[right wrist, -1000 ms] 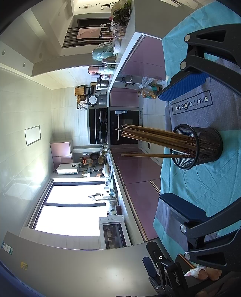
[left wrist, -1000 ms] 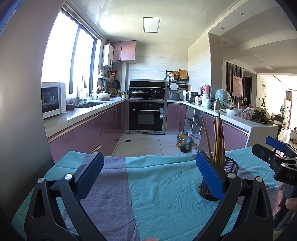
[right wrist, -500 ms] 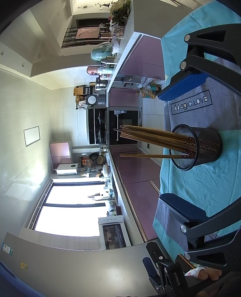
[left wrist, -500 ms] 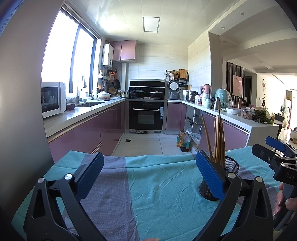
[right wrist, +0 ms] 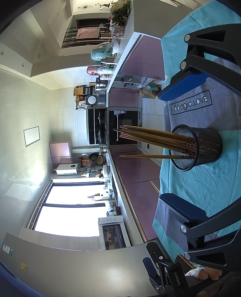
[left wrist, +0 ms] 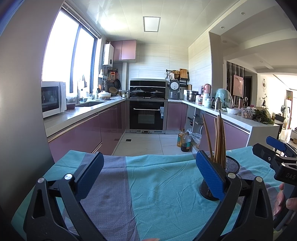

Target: Organize utensils

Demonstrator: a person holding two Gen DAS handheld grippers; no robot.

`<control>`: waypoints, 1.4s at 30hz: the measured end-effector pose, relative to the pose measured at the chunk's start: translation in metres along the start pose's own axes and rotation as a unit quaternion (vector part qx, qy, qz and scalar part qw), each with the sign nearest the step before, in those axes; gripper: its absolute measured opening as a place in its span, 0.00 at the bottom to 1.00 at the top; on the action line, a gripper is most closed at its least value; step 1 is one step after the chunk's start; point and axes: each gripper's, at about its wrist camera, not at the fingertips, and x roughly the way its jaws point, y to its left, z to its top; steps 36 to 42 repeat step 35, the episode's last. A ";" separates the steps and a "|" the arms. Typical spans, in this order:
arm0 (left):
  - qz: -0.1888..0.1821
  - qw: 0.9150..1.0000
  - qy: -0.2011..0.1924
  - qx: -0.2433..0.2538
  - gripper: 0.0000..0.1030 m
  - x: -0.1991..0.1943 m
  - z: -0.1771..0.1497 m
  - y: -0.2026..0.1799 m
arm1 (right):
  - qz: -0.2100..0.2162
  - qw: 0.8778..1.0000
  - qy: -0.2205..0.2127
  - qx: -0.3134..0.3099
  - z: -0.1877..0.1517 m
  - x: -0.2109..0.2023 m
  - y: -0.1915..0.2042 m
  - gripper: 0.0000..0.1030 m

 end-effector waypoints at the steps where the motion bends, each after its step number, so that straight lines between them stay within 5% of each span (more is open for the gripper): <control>1: 0.000 1.000 0.000 0.000 0.95 0.000 0.000 0.000 | -0.001 1.000 0.000 0.000 0.000 0.000 0.000 0.93; 26: -0.005 1.000 -0.003 0.007 0.95 0.003 -0.006 -0.005 | -0.001 1.000 0.000 0.001 -0.001 0.001 0.000 0.93; 35: -0.003 0.999 0.051 -0.012 0.95 0.026 -0.015 0.011 | -0.043 0.997 0.058 0.001 -0.018 0.016 -0.036 0.93; 42: -0.003 0.999 0.051 -0.012 0.95 0.026 -0.015 0.011 | -0.043 0.997 0.058 0.001 -0.018 0.016 -0.036 0.93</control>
